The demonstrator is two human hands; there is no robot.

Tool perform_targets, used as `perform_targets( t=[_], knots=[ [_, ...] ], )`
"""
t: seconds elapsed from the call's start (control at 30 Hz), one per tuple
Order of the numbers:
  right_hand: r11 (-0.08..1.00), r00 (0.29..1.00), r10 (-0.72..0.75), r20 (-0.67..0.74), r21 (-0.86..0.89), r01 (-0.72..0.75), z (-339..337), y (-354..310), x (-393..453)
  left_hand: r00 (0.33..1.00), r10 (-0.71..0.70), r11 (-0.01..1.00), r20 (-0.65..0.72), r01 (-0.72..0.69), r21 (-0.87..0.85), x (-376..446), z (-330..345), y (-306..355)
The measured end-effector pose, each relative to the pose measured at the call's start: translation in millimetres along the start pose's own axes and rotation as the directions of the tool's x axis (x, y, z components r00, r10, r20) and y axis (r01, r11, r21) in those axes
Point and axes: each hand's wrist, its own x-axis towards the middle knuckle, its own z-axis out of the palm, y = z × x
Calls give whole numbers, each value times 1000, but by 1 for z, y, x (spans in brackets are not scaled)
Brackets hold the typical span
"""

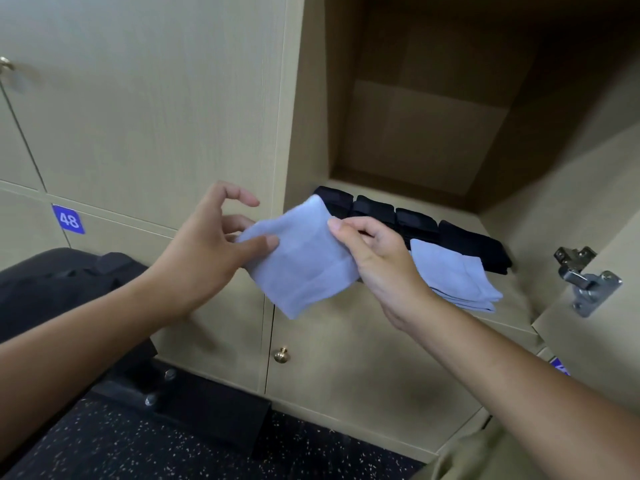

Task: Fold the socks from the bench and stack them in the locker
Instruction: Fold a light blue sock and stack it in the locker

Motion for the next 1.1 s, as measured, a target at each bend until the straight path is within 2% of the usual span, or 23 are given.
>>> perform_targets(
  t=[0.13,0.27,0.37,0.43,0.53,0.7,0.83,1.1],
  knots=[
    [978,981,-133,138,-145,153,-6,-3,1,986,96,984,139,-115,137,-3,-3,6],
    [946,934,-150,324,-226,231,-4,2,0,968,86,974,236,-131,183,-6,4,8],
    [929,918,-156,365,-261,262,-4,6,2,968,84,976,235,-128,177,-6,11,5],
    [920,926,-156,344,-291,263,-6,6,3,978,70,982,196,-101,157,-5,15,3],
    [917,950,-169,264,-311,249,-16,0,6,986,-39,997,160,27,79,-3,21,-2],
    [960,991,-116,60,-249,127,-38,-12,7,957,-183,983,226,182,24,-5,36,-3],
    [978,998,-50,-31,-204,43,-61,-17,3,961,-165,981,223,183,-61,-3,50,4],
    [962,983,-66,-170,-272,17,-92,-20,-1,972,-182,963,147,207,-173,17,85,15]
  ],
)
